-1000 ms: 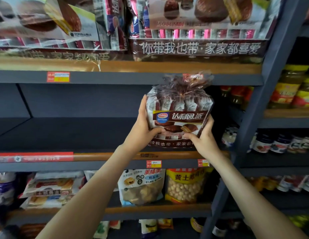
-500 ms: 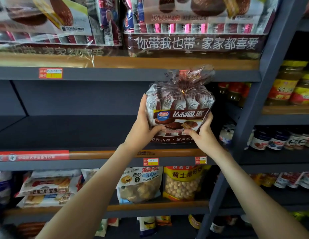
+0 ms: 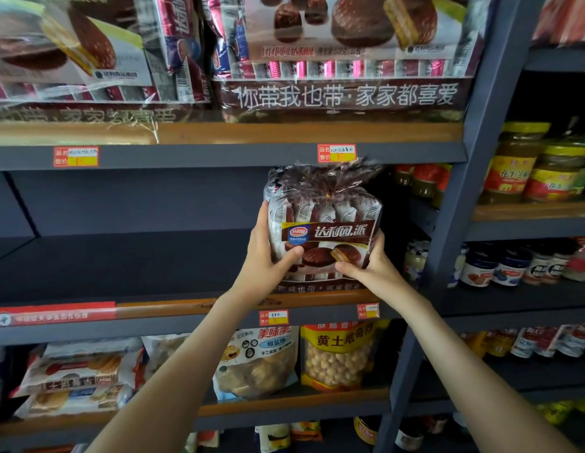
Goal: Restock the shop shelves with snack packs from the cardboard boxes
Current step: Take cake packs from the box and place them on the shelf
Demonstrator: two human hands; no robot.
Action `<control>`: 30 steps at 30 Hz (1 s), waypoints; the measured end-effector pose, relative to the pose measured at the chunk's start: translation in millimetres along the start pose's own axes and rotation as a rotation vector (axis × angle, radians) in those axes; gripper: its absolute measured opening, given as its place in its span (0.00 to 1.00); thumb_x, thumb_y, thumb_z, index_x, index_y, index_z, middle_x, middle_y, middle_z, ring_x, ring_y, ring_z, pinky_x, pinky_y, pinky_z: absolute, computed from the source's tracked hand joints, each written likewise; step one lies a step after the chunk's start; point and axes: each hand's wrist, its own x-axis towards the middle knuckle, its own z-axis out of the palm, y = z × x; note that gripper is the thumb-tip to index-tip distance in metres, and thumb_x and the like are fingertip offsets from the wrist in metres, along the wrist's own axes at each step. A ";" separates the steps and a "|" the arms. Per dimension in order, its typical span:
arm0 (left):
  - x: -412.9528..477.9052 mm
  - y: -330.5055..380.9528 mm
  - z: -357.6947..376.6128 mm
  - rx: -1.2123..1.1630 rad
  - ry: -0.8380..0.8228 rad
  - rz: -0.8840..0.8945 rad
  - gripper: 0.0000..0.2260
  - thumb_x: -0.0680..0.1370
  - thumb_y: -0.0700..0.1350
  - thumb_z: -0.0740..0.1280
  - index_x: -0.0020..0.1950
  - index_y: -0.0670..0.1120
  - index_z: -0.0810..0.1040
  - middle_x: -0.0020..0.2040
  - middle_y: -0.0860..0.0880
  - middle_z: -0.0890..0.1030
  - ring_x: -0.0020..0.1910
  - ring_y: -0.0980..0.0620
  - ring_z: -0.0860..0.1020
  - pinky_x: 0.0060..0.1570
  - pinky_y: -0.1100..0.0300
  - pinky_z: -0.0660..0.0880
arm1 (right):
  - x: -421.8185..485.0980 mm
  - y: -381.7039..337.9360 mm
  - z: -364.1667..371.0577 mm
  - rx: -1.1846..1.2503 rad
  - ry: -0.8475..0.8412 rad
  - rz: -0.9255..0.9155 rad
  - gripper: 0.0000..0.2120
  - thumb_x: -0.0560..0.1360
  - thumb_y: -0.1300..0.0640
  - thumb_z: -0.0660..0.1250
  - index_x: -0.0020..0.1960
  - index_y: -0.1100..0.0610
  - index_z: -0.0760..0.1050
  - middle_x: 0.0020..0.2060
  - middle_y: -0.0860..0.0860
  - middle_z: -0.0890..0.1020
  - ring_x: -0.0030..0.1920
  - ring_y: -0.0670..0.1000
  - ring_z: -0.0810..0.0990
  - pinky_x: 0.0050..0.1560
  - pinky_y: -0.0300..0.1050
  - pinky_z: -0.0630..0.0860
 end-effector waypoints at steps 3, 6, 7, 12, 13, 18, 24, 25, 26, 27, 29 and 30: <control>2.9 -3.3 0.0 -0.003 0.048 -0.028 0.39 0.76 0.53 0.69 0.76 0.64 0.46 0.70 0.54 0.69 0.66 0.55 0.72 0.64 0.46 0.73 | 1.9 -3.1 4.0 0.014 -0.009 0.006 0.46 0.71 0.52 0.74 0.76 0.49 0.45 0.61 0.41 0.70 0.60 0.42 0.71 0.61 0.40 0.64; 9.1 -10.2 -2.8 -0.025 0.036 -0.041 0.37 0.77 0.51 0.68 0.76 0.64 0.46 0.69 0.52 0.71 0.64 0.55 0.74 0.63 0.47 0.74 | 6.7 -8.4 4.9 0.000 -0.032 0.027 0.43 0.72 0.50 0.73 0.75 0.49 0.47 0.61 0.41 0.70 0.60 0.43 0.70 0.61 0.41 0.64; 10.7 -11.9 -4.4 -0.039 0.028 -0.047 0.37 0.77 0.50 0.68 0.76 0.64 0.46 0.69 0.52 0.71 0.64 0.55 0.75 0.63 0.47 0.74 | 8.4 -9.4 5.1 -0.003 -0.041 0.033 0.43 0.72 0.50 0.73 0.75 0.49 0.48 0.61 0.42 0.70 0.59 0.43 0.69 0.61 0.41 0.64; 7.6 -17.3 -6.2 -0.083 0.014 -0.059 0.38 0.78 0.47 0.67 0.77 0.60 0.44 0.69 0.51 0.71 0.64 0.55 0.75 0.62 0.52 0.75 | 6.5 -10.5 7.3 -0.024 -0.036 0.026 0.43 0.70 0.52 0.75 0.74 0.51 0.50 0.60 0.43 0.70 0.58 0.43 0.69 0.59 0.40 0.64; 5.2 -18.4 -5.9 -0.076 0.021 -0.048 0.38 0.77 0.46 0.67 0.78 0.58 0.44 0.69 0.51 0.71 0.63 0.57 0.75 0.60 0.55 0.76 | 4.3 -9.9 8.4 -0.035 -0.027 0.015 0.43 0.70 0.53 0.75 0.74 0.51 0.50 0.60 0.43 0.71 0.58 0.42 0.70 0.58 0.40 0.64; -14.3 -19.0 -8.0 0.034 0.085 0.094 0.39 0.75 0.39 0.70 0.74 0.59 0.48 0.68 0.53 0.69 0.61 0.57 0.76 0.58 0.59 0.76 | -9.7 -8.2 13.5 -0.087 0.077 -0.083 0.47 0.67 0.57 0.77 0.75 0.54 0.51 0.62 0.44 0.69 0.61 0.42 0.69 0.60 0.35 0.63; -34.3 -27.7 -23.7 0.220 0.159 0.321 0.39 0.73 0.37 0.68 0.73 0.32 0.45 0.68 0.74 0.58 0.64 0.69 0.69 0.53 0.59 0.77 | -21.8 -17.5 24.8 -0.369 0.175 -0.222 0.44 0.67 0.52 0.77 0.70 0.71 0.57 0.41 0.53 0.72 0.37 0.48 0.72 0.46 0.27 0.68; -36.4 -27.2 -28.2 0.250 0.181 0.336 0.39 0.73 0.38 0.69 0.72 0.30 0.45 0.69 0.73 0.58 0.65 0.69 0.68 0.55 0.62 0.76 | -20.4 -18.7 27.7 -0.406 0.164 -0.225 0.41 0.67 0.50 0.77 0.66 0.72 0.61 0.36 0.48 0.67 0.34 0.45 0.69 0.42 0.26 0.67; -38.7 -27.7 -32.5 0.270 0.205 0.345 0.39 0.74 0.39 0.69 0.72 0.30 0.45 0.69 0.70 0.59 0.66 0.68 0.67 0.57 0.66 0.75 | -18.8 -20.1 31.4 -0.427 0.145 -0.222 0.40 0.67 0.48 0.76 0.64 0.73 0.63 0.35 0.46 0.65 0.34 0.44 0.69 0.40 0.24 0.67; -41.9 -26.0 -36.0 0.276 0.228 0.346 0.39 0.76 0.42 0.70 0.73 0.32 0.45 0.69 0.66 0.61 0.66 0.68 0.67 0.59 0.68 0.73 | -17.0 -21.8 36.0 -0.433 0.129 -0.221 0.40 0.67 0.47 0.76 0.64 0.72 0.63 0.37 0.46 0.66 0.38 0.46 0.73 0.40 0.24 0.67; -49.8 -20.6 -45.2 0.276 0.271 0.325 0.38 0.77 0.51 0.67 0.73 0.40 0.44 0.67 0.55 0.63 0.67 0.66 0.67 0.61 0.69 0.70 | -16.2 -27.5 46.4 -0.439 0.086 -0.260 0.44 0.66 0.46 0.76 0.68 0.70 0.60 0.44 0.51 0.75 0.49 0.53 0.80 0.43 0.26 0.68; -53.3 -19.5 -50.0 0.278 0.272 0.315 0.37 0.78 0.55 0.65 0.73 0.42 0.44 0.66 0.49 0.63 0.66 0.66 0.67 0.61 0.70 0.69 | -17.4 -30.9 51.3 -0.432 0.083 -0.309 0.46 0.66 0.47 0.76 0.70 0.70 0.57 0.51 0.56 0.78 0.55 0.55 0.80 0.47 0.27 0.70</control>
